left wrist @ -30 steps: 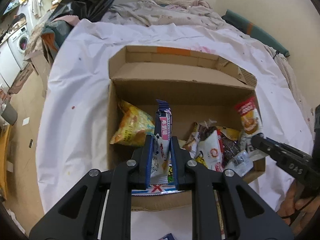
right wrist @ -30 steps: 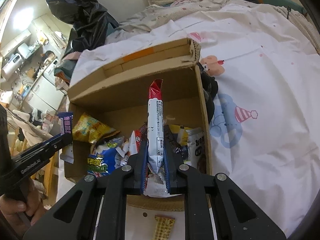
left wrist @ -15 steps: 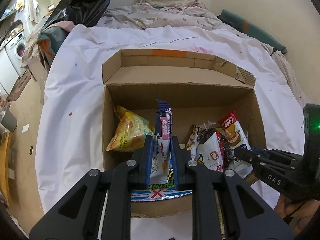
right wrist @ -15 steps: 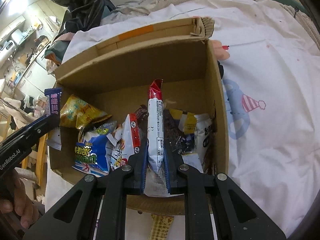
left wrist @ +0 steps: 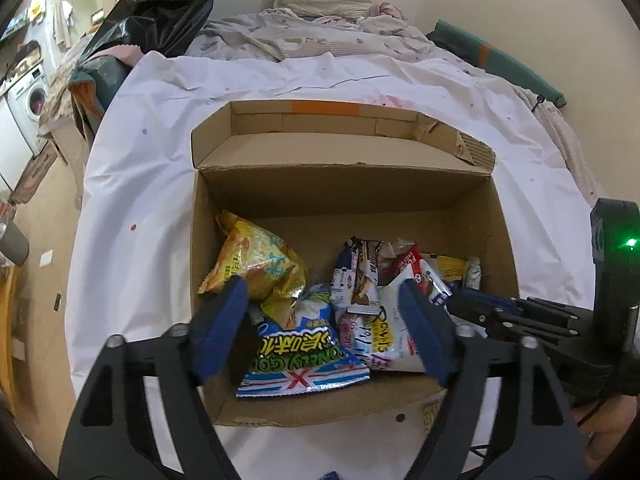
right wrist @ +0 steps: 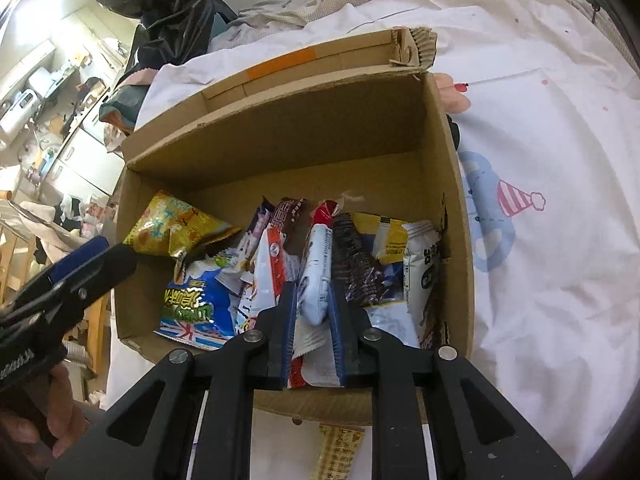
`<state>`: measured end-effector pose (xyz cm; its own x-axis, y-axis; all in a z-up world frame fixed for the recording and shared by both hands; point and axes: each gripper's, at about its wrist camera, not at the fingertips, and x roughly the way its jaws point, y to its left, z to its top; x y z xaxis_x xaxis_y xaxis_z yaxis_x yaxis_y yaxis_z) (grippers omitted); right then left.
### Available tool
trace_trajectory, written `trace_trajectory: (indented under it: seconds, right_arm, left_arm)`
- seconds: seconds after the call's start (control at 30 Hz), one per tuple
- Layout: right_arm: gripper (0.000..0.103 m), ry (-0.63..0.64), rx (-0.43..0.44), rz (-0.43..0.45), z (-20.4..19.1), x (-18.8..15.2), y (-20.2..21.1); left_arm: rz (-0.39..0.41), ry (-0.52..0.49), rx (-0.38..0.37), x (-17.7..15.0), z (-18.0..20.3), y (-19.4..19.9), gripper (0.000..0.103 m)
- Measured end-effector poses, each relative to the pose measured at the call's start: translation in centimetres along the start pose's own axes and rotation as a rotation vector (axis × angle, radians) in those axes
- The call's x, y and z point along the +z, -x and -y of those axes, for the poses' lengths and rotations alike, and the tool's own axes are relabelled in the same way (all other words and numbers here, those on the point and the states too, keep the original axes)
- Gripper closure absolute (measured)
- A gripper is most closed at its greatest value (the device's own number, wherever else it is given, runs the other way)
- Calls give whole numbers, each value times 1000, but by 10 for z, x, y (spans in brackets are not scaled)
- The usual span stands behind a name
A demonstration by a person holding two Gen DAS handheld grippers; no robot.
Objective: Organize snacks
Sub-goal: 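Carry both snacks over the box and open both tools to drop them, then withdraw both tools from the box toward the last two bars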
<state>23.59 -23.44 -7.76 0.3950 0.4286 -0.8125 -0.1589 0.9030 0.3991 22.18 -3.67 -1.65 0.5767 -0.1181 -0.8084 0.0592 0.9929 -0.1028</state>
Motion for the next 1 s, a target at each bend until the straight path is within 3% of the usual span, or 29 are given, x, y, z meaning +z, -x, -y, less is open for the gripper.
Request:
trace_trajectory:
  seconds: [0.13,0.23,0.27,0.47,1.0]
  right_arm:
    - [83,-26,8,-1,5,1,2]
    - [63,-34,0,-1,5,1,2]
    - [49,-34,-1,3,5,1,3]
    - [37,-17,-10,42,1,3,11]
    - [37,28,-2,60,-12,-3,25]
  left_arm:
    - [-13,11,-19,-1,0,-1,22]
    - [-16,26,-32,-2,-2,-1,22]
    - [-17,30,-37,-2,-2,-1,22]
    - [4,32,-42,-3,-3,2,22]
    - [53,28,-11,-15,-10,19,22]
